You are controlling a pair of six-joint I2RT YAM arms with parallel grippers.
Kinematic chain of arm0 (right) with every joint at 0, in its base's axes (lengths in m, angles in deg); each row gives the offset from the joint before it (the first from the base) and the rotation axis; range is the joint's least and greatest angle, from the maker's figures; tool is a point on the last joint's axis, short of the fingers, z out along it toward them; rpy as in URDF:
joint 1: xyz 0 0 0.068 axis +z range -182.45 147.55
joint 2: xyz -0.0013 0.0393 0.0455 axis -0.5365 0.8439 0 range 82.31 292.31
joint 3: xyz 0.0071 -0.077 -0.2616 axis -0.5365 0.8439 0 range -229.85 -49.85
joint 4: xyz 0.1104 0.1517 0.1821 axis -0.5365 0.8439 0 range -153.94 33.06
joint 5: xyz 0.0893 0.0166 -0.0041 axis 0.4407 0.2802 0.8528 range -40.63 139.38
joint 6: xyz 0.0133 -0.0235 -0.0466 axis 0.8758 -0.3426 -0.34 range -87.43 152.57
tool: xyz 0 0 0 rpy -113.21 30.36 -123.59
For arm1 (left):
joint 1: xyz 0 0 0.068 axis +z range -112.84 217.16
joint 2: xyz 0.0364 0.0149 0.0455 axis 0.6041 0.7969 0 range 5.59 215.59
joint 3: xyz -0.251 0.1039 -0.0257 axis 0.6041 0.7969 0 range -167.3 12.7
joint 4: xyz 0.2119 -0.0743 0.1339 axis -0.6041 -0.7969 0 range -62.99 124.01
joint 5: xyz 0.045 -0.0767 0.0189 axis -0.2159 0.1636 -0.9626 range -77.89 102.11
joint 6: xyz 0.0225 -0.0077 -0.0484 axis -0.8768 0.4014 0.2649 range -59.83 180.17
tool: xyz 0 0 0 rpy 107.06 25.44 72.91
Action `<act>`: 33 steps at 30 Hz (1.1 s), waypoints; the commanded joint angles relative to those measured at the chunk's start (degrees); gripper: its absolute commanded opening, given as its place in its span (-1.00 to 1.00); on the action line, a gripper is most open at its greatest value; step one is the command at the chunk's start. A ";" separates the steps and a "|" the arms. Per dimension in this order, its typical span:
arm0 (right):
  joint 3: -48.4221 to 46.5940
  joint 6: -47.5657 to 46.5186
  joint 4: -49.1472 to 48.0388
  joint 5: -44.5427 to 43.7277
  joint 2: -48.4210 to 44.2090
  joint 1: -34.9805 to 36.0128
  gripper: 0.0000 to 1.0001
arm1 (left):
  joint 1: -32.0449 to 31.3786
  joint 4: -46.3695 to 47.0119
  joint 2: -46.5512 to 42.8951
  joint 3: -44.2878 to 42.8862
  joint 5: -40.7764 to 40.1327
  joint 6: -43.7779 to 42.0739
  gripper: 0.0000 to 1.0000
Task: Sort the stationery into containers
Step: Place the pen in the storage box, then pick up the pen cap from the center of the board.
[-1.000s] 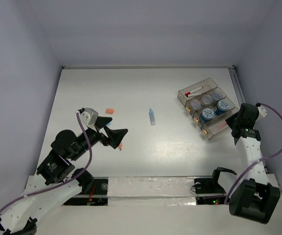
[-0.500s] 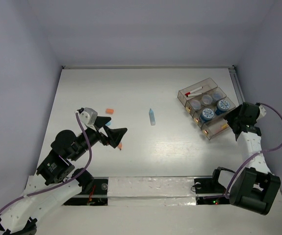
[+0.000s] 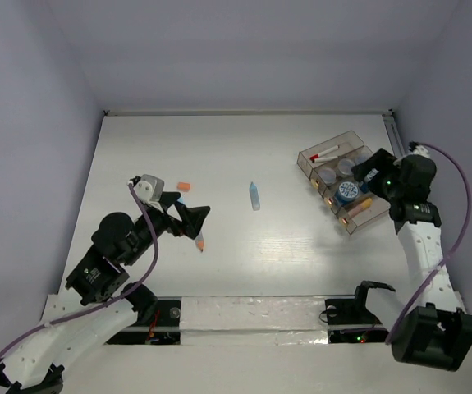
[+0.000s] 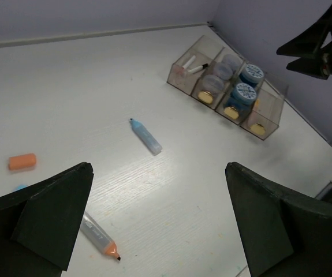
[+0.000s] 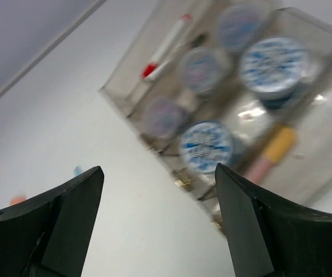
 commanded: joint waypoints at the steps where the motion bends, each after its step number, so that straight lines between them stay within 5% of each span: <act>1: -3.62 -2.19 -2.37 5.95 1.51 12.67 0.70 | 2.60 0.59 1.27 -0.43 -5.05 0.67 0.98; 9: -9.94 -2.63 -9.05 3.22 15.47 36.49 0.71 | 9.72 0.77 3.64 -0.60 -7.26 1.46 0.98; 16: -23.47 -6.06 -12.22 1.37 37.53 52.33 0.32 | 15.88 2.08 3.38 -0.43 -11.22 2.60 0.98; 27: -55.89 -14.06 -0.28 -4.43 66.01 67.03 0.39 | 21.85 2.35 4.44 -0.69 -11.65 3.48 0.98; 33: -71.97 -16.08 6.32 -5.66 79.11 69.06 0.39 | 22.47 2.26 3.47 -0.78 -12.45 3.66 0.98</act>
